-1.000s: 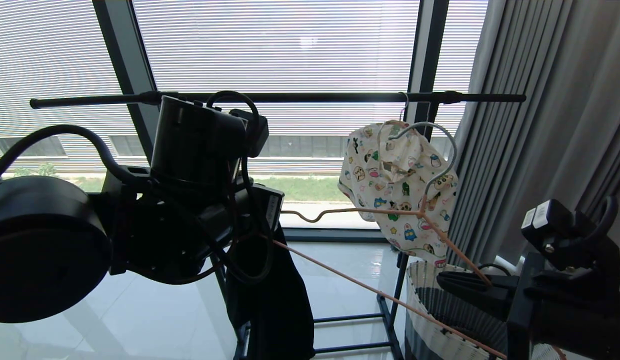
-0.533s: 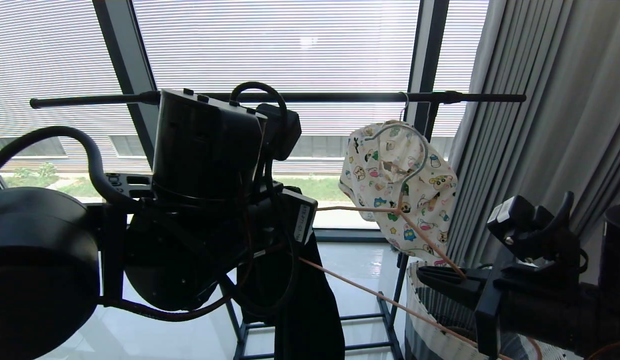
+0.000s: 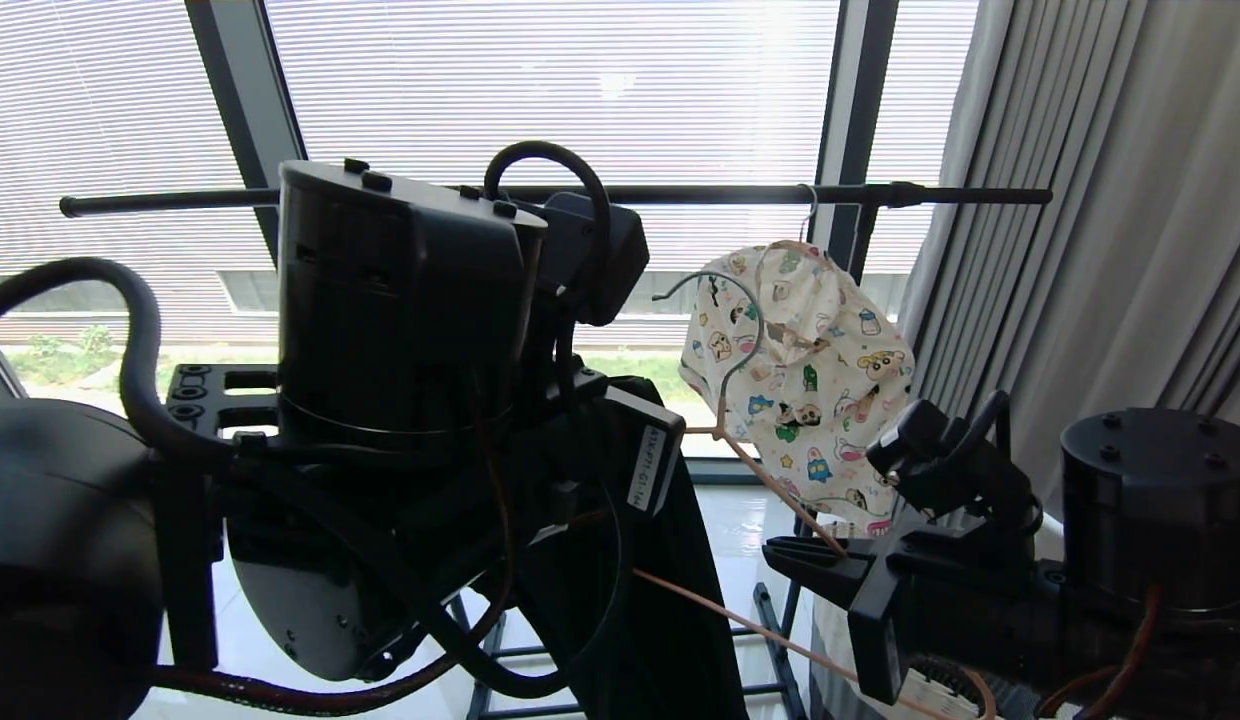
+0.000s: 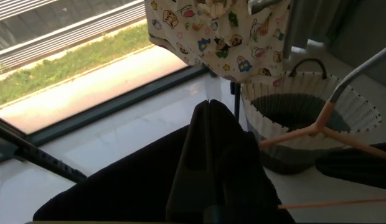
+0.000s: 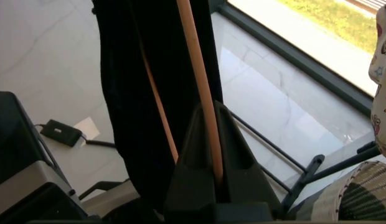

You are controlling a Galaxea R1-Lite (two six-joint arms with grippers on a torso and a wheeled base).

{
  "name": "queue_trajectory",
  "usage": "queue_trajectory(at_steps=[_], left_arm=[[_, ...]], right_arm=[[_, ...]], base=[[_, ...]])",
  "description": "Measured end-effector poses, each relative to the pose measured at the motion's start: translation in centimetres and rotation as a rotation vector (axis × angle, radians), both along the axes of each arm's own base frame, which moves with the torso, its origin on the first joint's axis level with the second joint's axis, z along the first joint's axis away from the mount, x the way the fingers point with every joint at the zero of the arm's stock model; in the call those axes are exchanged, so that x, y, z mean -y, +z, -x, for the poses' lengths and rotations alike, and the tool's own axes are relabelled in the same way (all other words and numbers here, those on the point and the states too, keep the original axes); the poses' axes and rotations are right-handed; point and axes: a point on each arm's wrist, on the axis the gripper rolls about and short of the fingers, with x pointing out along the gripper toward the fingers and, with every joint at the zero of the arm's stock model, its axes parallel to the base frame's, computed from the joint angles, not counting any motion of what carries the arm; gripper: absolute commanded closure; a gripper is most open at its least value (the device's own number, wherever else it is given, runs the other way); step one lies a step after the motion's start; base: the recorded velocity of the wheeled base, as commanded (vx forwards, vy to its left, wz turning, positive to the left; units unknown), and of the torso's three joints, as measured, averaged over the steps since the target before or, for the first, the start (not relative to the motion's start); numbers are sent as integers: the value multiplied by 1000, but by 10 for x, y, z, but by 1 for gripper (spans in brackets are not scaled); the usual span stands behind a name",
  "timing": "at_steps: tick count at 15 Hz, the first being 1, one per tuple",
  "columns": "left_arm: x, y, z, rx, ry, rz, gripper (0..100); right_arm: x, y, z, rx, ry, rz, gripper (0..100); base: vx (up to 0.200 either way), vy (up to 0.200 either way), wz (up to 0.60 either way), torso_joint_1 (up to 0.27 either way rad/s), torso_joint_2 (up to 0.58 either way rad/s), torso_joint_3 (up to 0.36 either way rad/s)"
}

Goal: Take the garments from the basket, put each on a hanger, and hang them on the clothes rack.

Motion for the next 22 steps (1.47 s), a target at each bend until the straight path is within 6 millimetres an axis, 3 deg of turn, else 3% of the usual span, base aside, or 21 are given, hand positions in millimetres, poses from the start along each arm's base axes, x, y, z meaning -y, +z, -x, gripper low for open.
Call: queue_trajectory(at_steps=[6, 10, 11, 17, 22], left_arm=[[-7, 2, 9, 4, -60, -2, 100], [-19, -6, 19, 47, -147, -111, 100], [-21, -7, 20, 74, -156, -113, 0], [-30, -10, 19, 115, -141, -119, 0], [-54, -3, 16, 128, -136, -81, 0]], right_arm=[[-7, -7, -6, -38, -47, 7, 100], [-11, -9, -12, -61, -133, -5, 100], [-12, -7, -13, -60, -145, -13, 100], [-14, 4, -16, 29, -211, -94, 100], [-2, 7, -10, 105, -187, -52, 100]], base=[[0, 0, 0, 0, 0, 0], [0, 0, 0, 0, 0, 0], [0, 0, 0, 0, 0, 0], [0, 0, 0, 0, 0, 0], [0, 0, 0, 0, 0, 0]])
